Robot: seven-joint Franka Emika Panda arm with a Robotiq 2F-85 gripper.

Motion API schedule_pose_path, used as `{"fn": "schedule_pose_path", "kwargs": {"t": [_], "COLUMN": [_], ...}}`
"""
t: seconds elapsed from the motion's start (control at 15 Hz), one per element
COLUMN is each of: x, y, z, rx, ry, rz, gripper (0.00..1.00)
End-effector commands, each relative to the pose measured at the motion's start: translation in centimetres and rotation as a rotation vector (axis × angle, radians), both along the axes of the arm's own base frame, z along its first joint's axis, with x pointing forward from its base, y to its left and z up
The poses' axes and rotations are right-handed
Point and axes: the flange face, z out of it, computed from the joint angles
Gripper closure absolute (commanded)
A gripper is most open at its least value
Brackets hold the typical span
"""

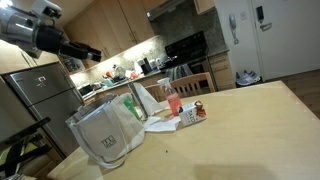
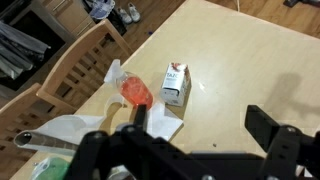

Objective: Pick up the three objects from the table, put them in the carrier bag and move the bag to the center of the table

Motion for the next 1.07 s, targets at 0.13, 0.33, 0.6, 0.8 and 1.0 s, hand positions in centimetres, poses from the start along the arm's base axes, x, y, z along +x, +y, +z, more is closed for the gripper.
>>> {"fn": "schedule_pose_path", "kwargs": {"t": [0.13,0.33,0.6,0.8,1.0], "x": [4.2,6.6,9.7,11.8,13.7], "y": [-5.2,-7.6,-9.9,-11.0,-11.6], "z": [0.0,-0.6,-1.9,-2.8,-3.6], "rx": [0.147,0.234,0.310,0.347,0.367], "ry": [-0.001,-0.004,0.038,0.080,0.110], "rz": [-0.104,-0.139,-0.184,-0.211,-0.211], "gripper": [0.00,0.00,0.00,0.00,0.00]}}
